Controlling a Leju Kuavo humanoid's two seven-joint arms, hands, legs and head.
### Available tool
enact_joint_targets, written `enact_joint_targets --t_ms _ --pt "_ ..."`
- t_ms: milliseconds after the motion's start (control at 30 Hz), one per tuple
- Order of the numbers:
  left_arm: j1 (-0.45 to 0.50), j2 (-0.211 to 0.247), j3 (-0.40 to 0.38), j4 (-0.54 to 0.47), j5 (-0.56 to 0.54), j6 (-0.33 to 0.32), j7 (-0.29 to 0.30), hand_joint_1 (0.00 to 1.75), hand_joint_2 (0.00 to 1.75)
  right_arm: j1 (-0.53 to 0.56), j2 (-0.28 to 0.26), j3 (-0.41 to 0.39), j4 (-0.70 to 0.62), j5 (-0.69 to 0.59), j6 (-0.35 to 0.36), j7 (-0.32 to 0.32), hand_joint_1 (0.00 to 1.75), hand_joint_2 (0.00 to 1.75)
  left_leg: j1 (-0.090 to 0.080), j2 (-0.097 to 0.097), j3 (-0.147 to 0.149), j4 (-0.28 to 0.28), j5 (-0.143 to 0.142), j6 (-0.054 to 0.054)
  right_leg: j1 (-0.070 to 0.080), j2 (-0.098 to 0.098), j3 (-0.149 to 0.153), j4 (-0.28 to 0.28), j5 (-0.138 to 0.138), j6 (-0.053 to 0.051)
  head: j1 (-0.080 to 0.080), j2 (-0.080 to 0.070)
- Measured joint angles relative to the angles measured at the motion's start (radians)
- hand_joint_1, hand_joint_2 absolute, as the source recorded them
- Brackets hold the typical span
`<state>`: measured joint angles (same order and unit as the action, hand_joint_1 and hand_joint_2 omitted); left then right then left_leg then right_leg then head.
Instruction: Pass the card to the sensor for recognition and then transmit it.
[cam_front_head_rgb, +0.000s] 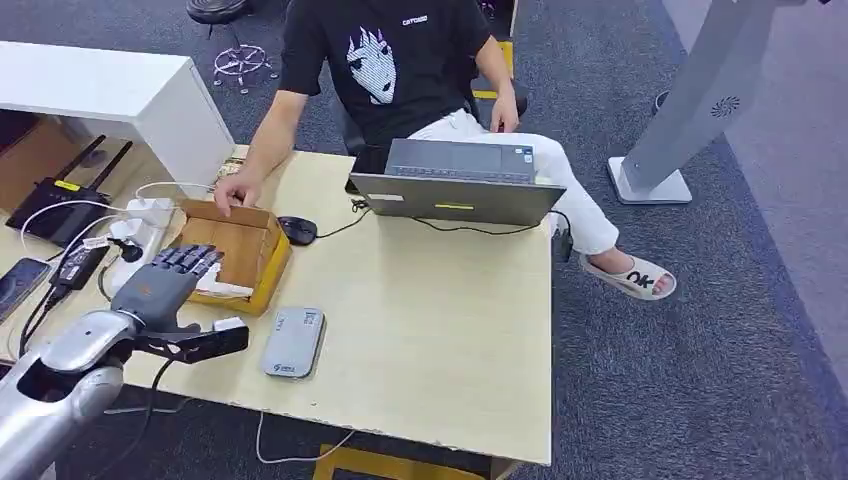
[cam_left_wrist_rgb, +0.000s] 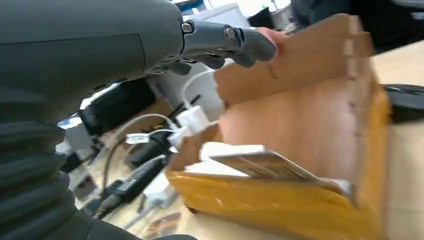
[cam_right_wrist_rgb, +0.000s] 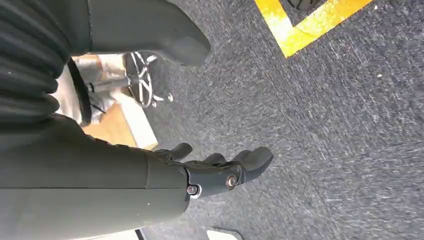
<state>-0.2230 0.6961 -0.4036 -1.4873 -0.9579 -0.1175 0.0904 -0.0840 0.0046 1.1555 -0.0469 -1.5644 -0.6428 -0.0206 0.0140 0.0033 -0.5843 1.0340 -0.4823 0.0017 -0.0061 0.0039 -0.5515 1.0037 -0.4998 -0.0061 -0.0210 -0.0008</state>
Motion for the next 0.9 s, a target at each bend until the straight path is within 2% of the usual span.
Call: enact_joint_targets --t_ms 267,567,600,633,667,700,900 --pt "-0.026 -0.08 -0.003 0.111 -0.019 0.045 0.002 0.0 1.75 0.0 0.0 0.021 0.0 0.005 0.009 0.0 0.0 1.75 0.0 0.0 0.0 0.0 0.0 0.0 0.0 0.0 0.0 0.0 0.0 0.0 0.0 0.0" --pt "-0.041 -0.139 0.002 0.182 -0.068 0.112 -0.002 0.0 1.75 0.0 -0.003 0.051 0.0 0.002 0.01 0.0 0.0 1.75 0.0 0.0 0.0 0.0 0.0 0.0 0.0 0.0 0.0 0.0 0.0 0.0 0.0 0.0" --pt "-0.042 -0.144 0.003 0.188 -0.071 0.115 -0.002 0.51 1.75 0.0 -0.003 0.053 0.0 0.002 0.01 0.0 0.0 1.75 0.0 0.0 0.0 0.0 0.0 0.0 0.0 0.0 0.0 0.0 0.0 0.0 0.0 0.0" --pt "-0.043 -0.148 0.004 0.193 -0.073 0.117 -0.003 1.36 1.75 0.0 -0.003 0.055 0.0 0.001 0.01 0.0 0.0 1.75 0.0 0.0 0.0 0.0 0.0 0.0 0.0 0.0 0.0 0.0 0.0 0.0 0.0 0.0" --pt "-0.042 -0.152 0.005 0.197 -0.077 0.121 -0.008 1.64 1.75 0.0 -0.003 0.058 0.0 0.0 0.01 -0.002 0.0 1.75 0.0 0.0 0.0 0.0 0.0 0.0 0.0 0.0 0.0 0.0 0.0 0.0 0.0 0.0" --pt "-0.042 -0.155 0.006 0.201 -0.082 0.126 -0.011 1.75 1.75 0.0 -0.003 0.06 0.0 -0.001 0.01 -0.002 0.0 1.75 0.0 0.0 0.0 0.0 0.0 0.0 0.0 0.0 0.0 0.0 0.0 0.0 0.0 0.0" --pt "-0.041 -0.181 0.025 0.216 -0.096 0.148 -0.028 1.75 1.75 0.0 -0.004 0.07 0.0 -0.006 0.01 -0.005 0.0 1.75 0.0 0.0 0.0 0.0 0.0 0.0 0.0 0.0 0.0 0.0 0.0 0.0 0.0 0.0"
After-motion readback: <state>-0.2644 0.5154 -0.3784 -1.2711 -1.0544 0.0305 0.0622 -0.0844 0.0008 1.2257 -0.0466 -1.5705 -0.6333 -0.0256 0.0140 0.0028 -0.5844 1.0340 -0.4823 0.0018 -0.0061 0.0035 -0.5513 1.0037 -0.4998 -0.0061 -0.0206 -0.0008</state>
